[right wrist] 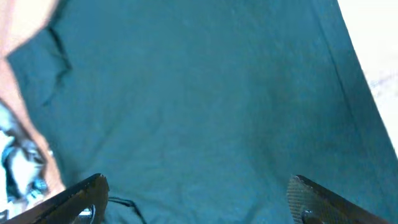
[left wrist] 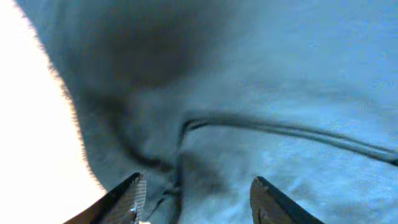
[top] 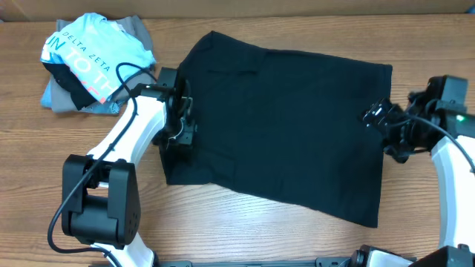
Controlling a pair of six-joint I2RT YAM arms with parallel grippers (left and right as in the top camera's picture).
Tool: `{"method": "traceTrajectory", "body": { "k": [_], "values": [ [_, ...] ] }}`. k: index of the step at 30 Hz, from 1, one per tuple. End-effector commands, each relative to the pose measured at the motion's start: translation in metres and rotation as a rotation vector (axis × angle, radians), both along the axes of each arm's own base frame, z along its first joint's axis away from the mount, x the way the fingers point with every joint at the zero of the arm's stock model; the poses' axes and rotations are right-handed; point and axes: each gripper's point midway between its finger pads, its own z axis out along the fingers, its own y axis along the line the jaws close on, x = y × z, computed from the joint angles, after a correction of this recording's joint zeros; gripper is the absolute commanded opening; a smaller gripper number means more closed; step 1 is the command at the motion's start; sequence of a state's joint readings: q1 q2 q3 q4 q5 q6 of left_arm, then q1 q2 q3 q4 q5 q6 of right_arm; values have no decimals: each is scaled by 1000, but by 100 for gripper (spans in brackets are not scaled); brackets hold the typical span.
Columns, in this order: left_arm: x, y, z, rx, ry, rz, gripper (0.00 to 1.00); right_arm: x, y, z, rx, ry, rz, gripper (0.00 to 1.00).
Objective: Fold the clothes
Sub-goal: 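Move both grippers to the near corners of the black shirt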
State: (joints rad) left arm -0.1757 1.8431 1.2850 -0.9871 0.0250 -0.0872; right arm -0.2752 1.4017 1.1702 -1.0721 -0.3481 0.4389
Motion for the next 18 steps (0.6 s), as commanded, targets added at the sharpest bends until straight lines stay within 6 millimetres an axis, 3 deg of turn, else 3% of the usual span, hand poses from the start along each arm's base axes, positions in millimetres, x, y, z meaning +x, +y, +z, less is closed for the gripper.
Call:
{"method": "traceTrajectory", "body": {
  "k": [1,4,11,16,18],
  "values": [
    [2,26,7,62,-22,160,60,-14,0,-29,11,73,-36,98],
    [0,41,7,28,-3,246,65,-24,-1,-48,30,113,-74,100],
    [-10,61,8,-92,63,376,65,-37,-19,-68,44,146,-152,100],
    [-19,56,9,-126,101,306,62,-49,-33,-88,54,157,-219,100],
    [-27,52,10,-134,132,305,55,-55,-38,-97,60,166,-246,100]
  ]
}}
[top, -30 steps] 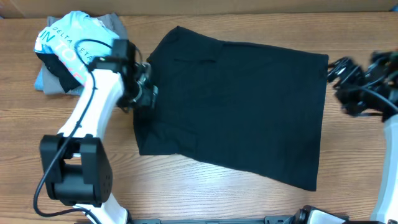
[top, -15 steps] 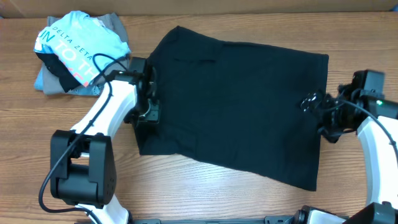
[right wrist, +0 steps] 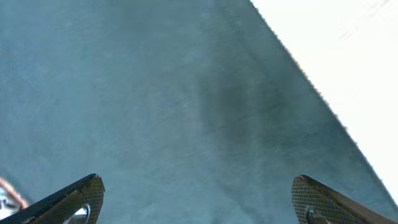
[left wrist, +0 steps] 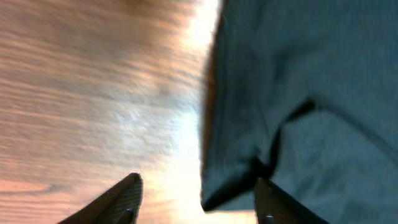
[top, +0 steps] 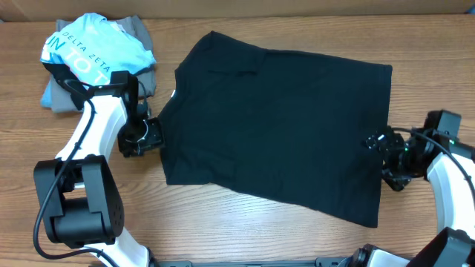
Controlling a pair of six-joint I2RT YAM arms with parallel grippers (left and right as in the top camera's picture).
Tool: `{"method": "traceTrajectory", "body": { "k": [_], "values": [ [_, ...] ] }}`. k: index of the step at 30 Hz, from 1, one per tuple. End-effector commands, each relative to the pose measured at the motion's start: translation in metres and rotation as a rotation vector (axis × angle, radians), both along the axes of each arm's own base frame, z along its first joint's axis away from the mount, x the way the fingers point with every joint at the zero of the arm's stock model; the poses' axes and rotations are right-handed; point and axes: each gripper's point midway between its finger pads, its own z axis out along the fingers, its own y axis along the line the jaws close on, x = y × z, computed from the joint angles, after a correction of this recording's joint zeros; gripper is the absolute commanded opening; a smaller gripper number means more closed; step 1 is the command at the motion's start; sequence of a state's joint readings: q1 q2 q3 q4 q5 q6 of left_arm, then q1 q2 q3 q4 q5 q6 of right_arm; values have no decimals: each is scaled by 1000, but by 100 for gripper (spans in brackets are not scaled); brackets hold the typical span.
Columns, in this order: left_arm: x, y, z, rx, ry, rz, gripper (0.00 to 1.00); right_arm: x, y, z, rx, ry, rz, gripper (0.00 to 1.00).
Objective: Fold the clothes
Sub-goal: 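Move both grippers to the near corners of the black shirt, then grasp the near hem corners with both grippers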
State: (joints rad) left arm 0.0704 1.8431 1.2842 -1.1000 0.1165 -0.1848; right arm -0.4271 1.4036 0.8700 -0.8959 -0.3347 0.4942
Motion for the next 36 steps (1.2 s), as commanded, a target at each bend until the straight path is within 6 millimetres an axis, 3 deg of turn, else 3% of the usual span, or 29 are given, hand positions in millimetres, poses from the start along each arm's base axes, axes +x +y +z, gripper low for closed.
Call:
{"method": "traceTrajectory", "body": {
  "k": [1,7,15,26,30,32,36],
  "values": [
    [-9,-13,9,-58,12,-37,52,-16,-7,-17,14,38,-53,100],
    [-29,-15,2,-68,77,-55,48,-35,-16,-31,40,84,-124,100],
    [-55,-29,-32,-74,114,-132,49,-42,-16,-34,55,104,-143,100],
    [-65,-33,-53,-67,102,-154,48,-44,-15,-34,60,112,-143,100],
    [-65,-33,-59,-66,87,-154,26,-46,-13,-34,65,122,-142,100],
    [-63,-33,-60,-66,81,-149,7,-47,-13,-34,67,125,-142,100],
    [-61,-34,-60,-72,73,-141,4,-50,-11,-34,74,139,-142,100]
  ]
}}
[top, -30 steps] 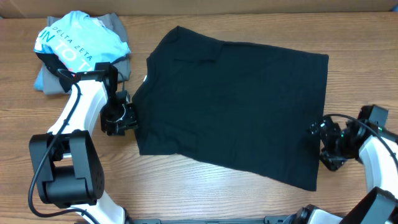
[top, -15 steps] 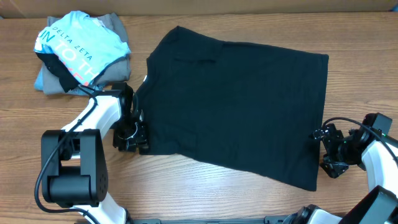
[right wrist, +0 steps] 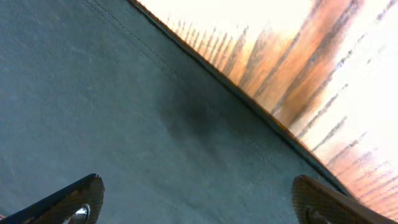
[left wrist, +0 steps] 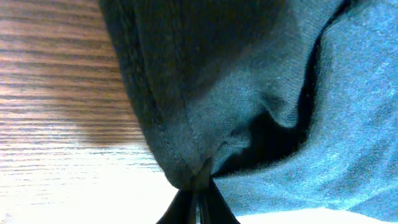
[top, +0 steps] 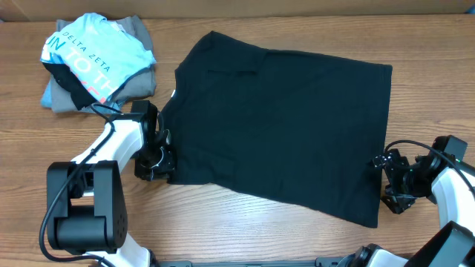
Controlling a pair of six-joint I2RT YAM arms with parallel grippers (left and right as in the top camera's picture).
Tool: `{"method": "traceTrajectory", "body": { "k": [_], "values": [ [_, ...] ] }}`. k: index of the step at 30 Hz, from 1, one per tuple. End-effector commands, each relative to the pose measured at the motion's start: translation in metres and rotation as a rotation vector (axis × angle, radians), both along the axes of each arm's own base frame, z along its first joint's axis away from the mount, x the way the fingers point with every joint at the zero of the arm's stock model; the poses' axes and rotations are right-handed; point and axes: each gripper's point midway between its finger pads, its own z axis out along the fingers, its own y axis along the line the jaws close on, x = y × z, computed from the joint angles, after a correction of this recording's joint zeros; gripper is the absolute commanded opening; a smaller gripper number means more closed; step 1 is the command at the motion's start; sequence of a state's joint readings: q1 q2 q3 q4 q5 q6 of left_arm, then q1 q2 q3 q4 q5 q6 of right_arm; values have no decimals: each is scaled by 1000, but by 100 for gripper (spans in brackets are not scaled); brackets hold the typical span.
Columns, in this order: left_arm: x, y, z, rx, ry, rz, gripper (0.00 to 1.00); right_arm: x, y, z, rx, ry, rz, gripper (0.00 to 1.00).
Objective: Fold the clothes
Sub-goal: 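Grasp the near hem corners with both grippers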
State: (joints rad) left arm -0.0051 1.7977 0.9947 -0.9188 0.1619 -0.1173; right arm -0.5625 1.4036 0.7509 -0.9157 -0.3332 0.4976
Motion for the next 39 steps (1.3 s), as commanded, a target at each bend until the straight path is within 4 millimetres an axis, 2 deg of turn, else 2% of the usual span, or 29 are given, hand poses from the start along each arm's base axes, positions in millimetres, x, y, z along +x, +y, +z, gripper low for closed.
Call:
{"method": "traceTrajectory", "body": {
  "k": [1,8,11,14,19,21,23,26,31,32,33,34,37,39],
  "values": [
    [-7,-3,-10,-14,23,3,4,-6,3,-2,16,25,-4,100],
    [-5,-2,-11,-12,18,26,4,-27,16,-3,70,110,-5,99],
    [-5,-2,-11,-11,20,31,4,-38,23,-9,93,147,-5,91],
    [-5,-2,-11,-6,25,60,4,-55,34,-21,124,197,-16,76],
    [-7,-2,-10,-5,32,63,4,-69,43,-31,146,232,-16,66],
    [-7,-2,-10,-6,31,63,4,-73,45,-32,155,250,-32,63],
    [-7,-2,-10,-6,31,63,4,-73,45,-32,155,252,-37,54],
    [-8,-2,-10,-5,35,64,4,-75,46,-32,157,264,-51,48],
    [-11,-1,-9,-4,51,69,4,-87,42,-37,126,339,-122,44],
    [-12,-1,-9,-4,52,68,4,-88,41,-38,119,347,-130,46],
    [-12,-1,-9,-4,54,68,4,-90,40,-39,112,357,-140,57],
    [-13,-1,-9,-3,56,68,4,-92,40,-40,106,366,-150,61],
    [-14,-1,-9,-3,61,68,4,-92,40,-40,109,371,-154,61],
    [-14,-1,-9,-3,60,68,4,-95,40,-40,106,390,-172,55]
  ]
}}
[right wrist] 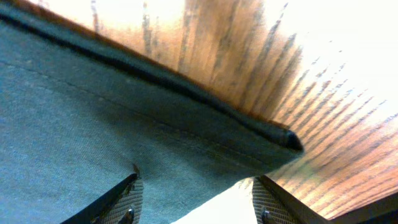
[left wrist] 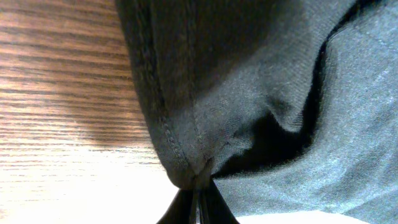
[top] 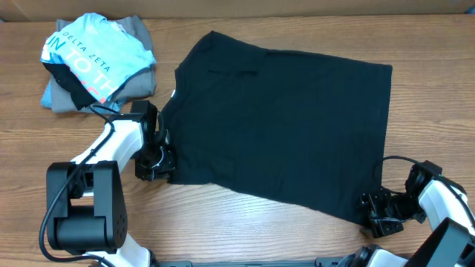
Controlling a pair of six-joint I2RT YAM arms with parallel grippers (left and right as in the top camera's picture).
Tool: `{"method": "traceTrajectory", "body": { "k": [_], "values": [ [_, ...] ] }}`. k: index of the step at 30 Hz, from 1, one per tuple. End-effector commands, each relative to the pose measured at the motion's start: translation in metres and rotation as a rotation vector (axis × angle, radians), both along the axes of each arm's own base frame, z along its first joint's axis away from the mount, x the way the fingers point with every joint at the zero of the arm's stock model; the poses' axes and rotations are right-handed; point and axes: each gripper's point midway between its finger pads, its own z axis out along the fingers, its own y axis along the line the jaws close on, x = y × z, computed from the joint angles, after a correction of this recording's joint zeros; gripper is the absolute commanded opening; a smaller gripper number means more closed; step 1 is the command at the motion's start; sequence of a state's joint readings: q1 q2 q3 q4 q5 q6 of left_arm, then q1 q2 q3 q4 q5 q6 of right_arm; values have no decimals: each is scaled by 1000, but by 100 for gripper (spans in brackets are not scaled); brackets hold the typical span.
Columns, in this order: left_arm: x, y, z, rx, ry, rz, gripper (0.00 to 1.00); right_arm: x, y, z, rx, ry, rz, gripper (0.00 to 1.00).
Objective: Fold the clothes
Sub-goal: 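Grasp the near hem corners with both grippers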
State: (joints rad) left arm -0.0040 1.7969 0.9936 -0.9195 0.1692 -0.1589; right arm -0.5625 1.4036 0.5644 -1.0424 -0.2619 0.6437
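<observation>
A black shirt [top: 282,126] lies spread flat across the middle of the table. My left gripper [top: 159,167] is at its near-left corner and shut on it; the left wrist view shows the hem [left wrist: 186,155] bunched and pinched at the closed tips of the left gripper [left wrist: 196,200]. My right gripper [top: 371,213] sits at the shirt's near-right corner. In the right wrist view it is the right gripper [right wrist: 196,202] standing open, with the shirt's edge between its fingers and the corner tip [right wrist: 287,139] just ahead.
A pile of other clothes [top: 96,59], with a light blue printed shirt on top, lies at the far left corner. Bare wooden table [top: 245,230] runs along the near edge between the arms. The right arm's cable [top: 401,159] loops beside the shirt's right edge.
My right gripper has moved from beside the shirt's right edge to its near-right corner, and its fingers stand closer together, still open. The left gripper has stayed shut on the near-left corner.
First both grippers were open, the left over the shirt's left edge, the right at the middle of its right edge. Then the left was off the cloth on the table, the right nearer. Then the left was shut on the near-left corner; now the right straddles the near-right corner.
</observation>
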Motion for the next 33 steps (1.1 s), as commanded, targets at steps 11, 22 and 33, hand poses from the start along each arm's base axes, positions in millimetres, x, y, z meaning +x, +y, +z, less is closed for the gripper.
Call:
{"method": "traceTrajectory", "body": {
  "k": [11,22,33],
  "values": [
    [-15,0,-9,0,58,24,4,-15,-6,-12,-63,78,-67,17],
    [-12,6,-7,3,62,77,4,2,3,-3,-9,-52,-14,4],
    [-20,29,23,-5,52,182,4,12,18,40,14,-196,19,4]
  ]
}}
